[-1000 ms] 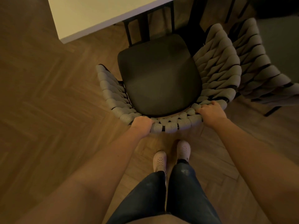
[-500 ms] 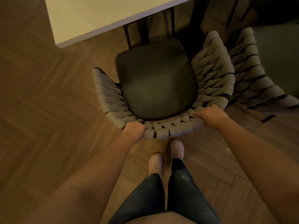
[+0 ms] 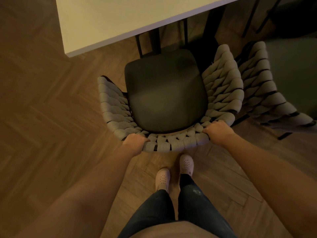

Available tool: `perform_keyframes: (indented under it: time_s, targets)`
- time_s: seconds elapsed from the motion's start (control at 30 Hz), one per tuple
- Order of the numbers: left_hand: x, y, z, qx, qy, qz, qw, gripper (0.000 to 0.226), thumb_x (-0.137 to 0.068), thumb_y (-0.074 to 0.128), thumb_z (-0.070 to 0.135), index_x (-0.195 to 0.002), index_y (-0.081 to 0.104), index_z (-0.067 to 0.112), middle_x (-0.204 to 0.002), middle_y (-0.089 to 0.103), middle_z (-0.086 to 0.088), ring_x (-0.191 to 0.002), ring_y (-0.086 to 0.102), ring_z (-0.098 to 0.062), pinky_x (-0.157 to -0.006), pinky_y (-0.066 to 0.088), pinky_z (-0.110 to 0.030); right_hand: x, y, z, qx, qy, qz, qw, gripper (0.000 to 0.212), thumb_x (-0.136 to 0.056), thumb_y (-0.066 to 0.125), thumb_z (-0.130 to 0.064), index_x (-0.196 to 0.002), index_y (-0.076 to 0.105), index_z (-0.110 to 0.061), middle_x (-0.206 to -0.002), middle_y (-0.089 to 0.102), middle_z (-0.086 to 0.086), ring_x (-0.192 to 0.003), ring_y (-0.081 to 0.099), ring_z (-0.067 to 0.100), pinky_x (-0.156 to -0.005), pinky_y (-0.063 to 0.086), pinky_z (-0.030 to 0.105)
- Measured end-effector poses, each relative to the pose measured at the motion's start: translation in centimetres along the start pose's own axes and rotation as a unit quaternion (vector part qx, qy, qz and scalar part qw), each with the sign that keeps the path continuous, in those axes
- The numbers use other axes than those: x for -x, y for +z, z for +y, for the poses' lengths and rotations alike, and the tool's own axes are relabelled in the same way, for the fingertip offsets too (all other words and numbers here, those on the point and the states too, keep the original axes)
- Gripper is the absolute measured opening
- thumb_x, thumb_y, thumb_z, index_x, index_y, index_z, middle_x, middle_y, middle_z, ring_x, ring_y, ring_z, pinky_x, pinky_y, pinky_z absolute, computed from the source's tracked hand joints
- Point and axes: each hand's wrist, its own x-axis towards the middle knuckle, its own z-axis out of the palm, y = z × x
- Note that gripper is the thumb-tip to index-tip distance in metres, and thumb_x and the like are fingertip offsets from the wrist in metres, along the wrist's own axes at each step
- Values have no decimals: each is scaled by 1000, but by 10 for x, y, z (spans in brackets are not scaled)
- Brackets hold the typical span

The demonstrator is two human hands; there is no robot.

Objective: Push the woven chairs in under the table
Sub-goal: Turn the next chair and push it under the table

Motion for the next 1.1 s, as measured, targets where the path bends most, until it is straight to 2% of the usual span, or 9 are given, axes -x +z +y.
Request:
perform_keyframes:
  time_s: [0.13, 0.37, 0.6, 0.87, 1.1]
  targets:
    - [-3, -9, 2, 4, -3, 11, 1000, 47, -96, 50, 16, -139, 48, 32, -131, 57, 0, -117, 56, -20, -91, 47, -34, -3, -10, 11, 3, 2, 1, 1000, 32, -100, 45, -21, -130, 55, -27, -128, 56, 2, -119, 53, 21, -93, 42, 35]
    - [-9, -8, 13, 32, -18, 22, 999, 53, -96, 49, 13, -145, 41, 33, -132, 55, 0, -115, 56, -20, -88, 47, -32, -9, -18, 31, 25, -25, 21, 999, 27, -99, 48, -21, -123, 59, -24, -118, 61, 1, -111, 55, 19, -87, 41, 30]
    - [-32, -27, 34, 35, -27, 21, 999, 46, -97, 50, 16, -141, 48, 30, -130, 57, -3, -117, 56, -22, -92, 48, -34, -11, -22, 63, 27, -31, 9, 999, 33, -99, 48, -26, -133, 51, -29, -130, 55, -2, -118, 51, 19, -92, 39, 30]
    - [-55, -45, 49, 44, -38, 1, 998, 44, -96, 51, 17, -139, 49, 28, -128, 57, -4, -115, 56, -22, -91, 49, -34, -26, -11, 94, 30, -7, 34, 999, 28, -97, 50, -27, -125, 57, -32, -127, 54, -2, -113, 52, 19, -92, 38, 31]
    - [-72, -62, 46, 24, -41, -3, 999, 37, -94, 53, 21, -130, 57, 27, -124, 60, -2, -112, 58, -21, -87, 50, -34, -37, 0, 104, 1, 27, 15, 1000, 39, -97, 51, -24, -136, 49, -31, -137, 47, 3, -122, 45, 25, -101, 36, 37]
